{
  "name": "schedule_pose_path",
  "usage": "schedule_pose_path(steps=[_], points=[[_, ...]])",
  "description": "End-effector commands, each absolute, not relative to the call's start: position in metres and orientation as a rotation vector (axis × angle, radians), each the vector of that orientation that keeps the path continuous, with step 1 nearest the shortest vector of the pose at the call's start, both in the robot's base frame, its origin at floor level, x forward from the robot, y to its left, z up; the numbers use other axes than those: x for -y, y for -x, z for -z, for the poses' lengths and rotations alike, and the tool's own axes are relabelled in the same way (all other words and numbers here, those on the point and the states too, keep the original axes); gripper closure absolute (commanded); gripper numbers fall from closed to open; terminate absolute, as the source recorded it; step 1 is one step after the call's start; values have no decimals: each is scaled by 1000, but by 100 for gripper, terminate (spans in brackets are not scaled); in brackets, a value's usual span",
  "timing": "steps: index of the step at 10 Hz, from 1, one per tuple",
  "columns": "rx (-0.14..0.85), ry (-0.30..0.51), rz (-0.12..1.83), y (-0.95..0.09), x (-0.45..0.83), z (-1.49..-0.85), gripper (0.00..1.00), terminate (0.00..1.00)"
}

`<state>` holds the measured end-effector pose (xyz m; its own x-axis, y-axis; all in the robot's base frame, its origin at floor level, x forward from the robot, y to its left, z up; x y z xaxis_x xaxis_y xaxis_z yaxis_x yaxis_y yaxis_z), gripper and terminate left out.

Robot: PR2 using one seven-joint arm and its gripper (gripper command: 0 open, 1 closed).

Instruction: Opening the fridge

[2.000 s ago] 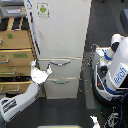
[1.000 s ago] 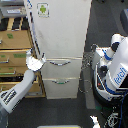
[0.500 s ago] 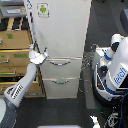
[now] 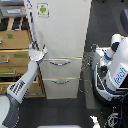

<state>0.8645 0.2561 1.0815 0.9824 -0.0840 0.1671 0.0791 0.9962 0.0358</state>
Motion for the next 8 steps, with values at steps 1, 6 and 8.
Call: schedule_pose_path(steps=[1,6,8], points=[[165,-13,-17,-905,-253,-1088,0,0],[183,-12,-22,-905,-282,-1083,0,0],[188,-43,-36,-908,-308,-1086,0,0]])
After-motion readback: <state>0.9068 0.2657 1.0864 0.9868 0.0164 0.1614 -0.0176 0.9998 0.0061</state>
